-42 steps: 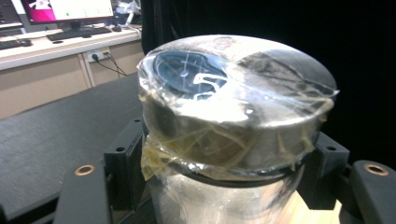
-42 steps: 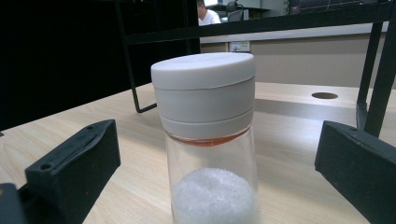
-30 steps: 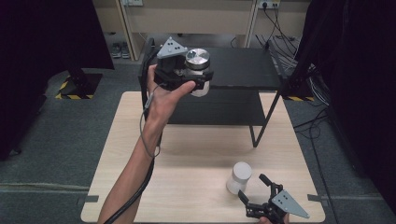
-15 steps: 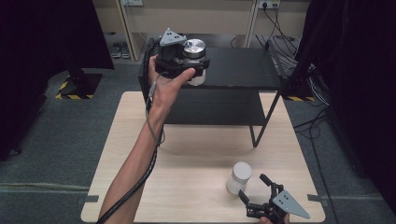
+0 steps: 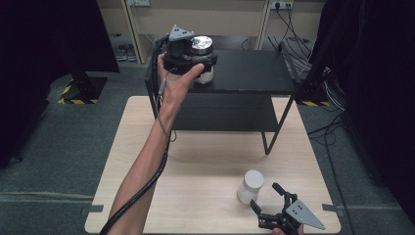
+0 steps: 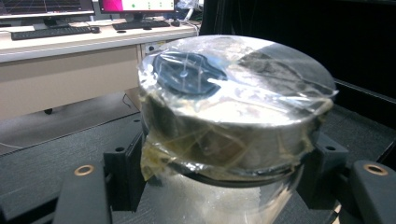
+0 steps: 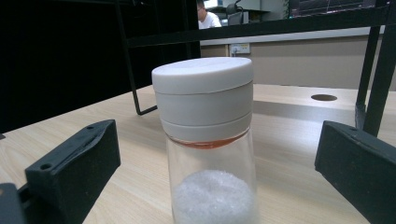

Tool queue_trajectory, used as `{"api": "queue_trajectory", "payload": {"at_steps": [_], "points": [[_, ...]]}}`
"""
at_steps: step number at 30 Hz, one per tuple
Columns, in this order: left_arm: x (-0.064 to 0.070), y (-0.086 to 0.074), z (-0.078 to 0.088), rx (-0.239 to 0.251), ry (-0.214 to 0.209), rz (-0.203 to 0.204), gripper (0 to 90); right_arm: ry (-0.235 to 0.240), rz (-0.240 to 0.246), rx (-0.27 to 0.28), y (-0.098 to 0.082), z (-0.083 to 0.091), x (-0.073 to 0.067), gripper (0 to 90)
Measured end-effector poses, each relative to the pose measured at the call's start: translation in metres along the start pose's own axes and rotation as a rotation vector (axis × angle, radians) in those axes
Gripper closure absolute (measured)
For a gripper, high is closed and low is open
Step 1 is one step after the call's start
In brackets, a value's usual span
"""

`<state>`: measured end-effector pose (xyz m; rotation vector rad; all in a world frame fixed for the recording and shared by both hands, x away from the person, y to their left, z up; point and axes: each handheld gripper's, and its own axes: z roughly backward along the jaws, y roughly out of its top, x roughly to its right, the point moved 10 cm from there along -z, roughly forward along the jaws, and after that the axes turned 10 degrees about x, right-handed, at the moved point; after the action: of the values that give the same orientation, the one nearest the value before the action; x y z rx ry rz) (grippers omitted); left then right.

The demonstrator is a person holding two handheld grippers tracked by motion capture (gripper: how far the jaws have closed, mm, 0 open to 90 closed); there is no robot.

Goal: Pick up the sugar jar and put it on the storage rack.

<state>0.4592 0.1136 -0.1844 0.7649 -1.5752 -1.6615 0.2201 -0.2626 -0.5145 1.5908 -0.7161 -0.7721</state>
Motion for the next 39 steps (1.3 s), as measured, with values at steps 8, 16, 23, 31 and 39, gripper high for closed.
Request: {"api": "queue_trajectory", "payload": {"at_steps": [8, 16, 23, 31, 39], "points": [[0.0, -0.006, -0.007, -0.006, 0.01, -0.009, 30.5, 0.001, 0.001, 0.0, 0.0, 0.0, 0.0, 0.3], [0.001, -0.009, -0.007, 0.013, 0.023, -0.005, 25.2, 0.005, -0.001, -0.006, -0.001, -0.001, -0.001, 0.3], [-0.002, -0.017, -0.001, 0.072, 0.038, 0.029, 0.6, 0.005, -0.001, -0.005, -0.001, 0.0, -0.001, 0.3], [-0.001, -0.026, 0.007, 0.107, 0.016, 0.039, 0.0, 0.007, -0.003, -0.011, -0.001, -0.001, -0.001, 0.3], [0.008, -0.027, 0.022, 0.115, 0.015, 0.013, 0.0, 0.008, -0.002, -0.009, -0.001, -0.001, -0.001, 0.3]]}}
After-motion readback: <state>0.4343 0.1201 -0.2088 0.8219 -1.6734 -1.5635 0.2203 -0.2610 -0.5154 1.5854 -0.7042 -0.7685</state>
